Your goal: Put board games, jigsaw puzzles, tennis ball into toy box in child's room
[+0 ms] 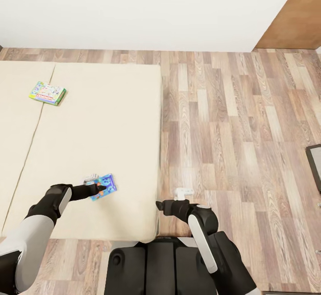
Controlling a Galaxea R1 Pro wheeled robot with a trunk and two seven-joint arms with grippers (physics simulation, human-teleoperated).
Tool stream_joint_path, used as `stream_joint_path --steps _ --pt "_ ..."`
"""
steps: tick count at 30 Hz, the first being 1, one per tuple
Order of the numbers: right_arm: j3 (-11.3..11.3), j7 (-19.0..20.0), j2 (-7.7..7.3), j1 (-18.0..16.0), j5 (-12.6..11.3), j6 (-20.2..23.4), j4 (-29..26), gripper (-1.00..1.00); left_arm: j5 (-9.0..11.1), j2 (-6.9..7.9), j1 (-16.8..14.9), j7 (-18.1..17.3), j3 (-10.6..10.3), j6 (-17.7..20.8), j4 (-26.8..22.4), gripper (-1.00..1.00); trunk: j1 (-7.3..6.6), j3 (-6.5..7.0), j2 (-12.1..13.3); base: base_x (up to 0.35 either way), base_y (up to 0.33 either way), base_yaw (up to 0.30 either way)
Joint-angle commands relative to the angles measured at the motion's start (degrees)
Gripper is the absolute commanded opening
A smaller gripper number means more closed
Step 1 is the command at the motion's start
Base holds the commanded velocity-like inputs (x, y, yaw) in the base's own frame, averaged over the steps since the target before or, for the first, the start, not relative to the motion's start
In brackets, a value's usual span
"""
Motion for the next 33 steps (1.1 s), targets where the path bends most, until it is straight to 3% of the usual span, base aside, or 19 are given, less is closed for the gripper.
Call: stream_joint_path --steps 1,18,27,33 --pt "0.1 -0.6 0.0 0.0 -0.6 0.2 -0.1 1.0 -0.3 -0.04 0.0 -0.4 0.3 0.4 -0.1 1.0 0.03 -0.06 -0.1 0.0 -0.048 0.0" --pt "0.1 -0.5 0.0 0.0 -0.6 0.2 -0.1 1.0 -0.3 -0.18 0.0 -0.3 0.2 0.3 -0.1 1.0 0.03 -0.06 -0.1 0.0 -0.092 0.0" --pt "0.1 -0.4 0.0 0.0 -0.6 0.2 -0.1 1.0 -0.5 -3.27 0.0 0.1 0.0 -1.1 -0.1 1.0 0.03 -0.06 -0.1 0.0 -0.005 0.0" --pt "0.0 -0.4 0.0 0.0 -0.6 0.2 -0.1 1.0 -0.5 -4.17 -0.4 0.3 -3.0 -1.3 -0.1 1.0 0.03 -0.06 -0.1 0.0 0.0 0.0"
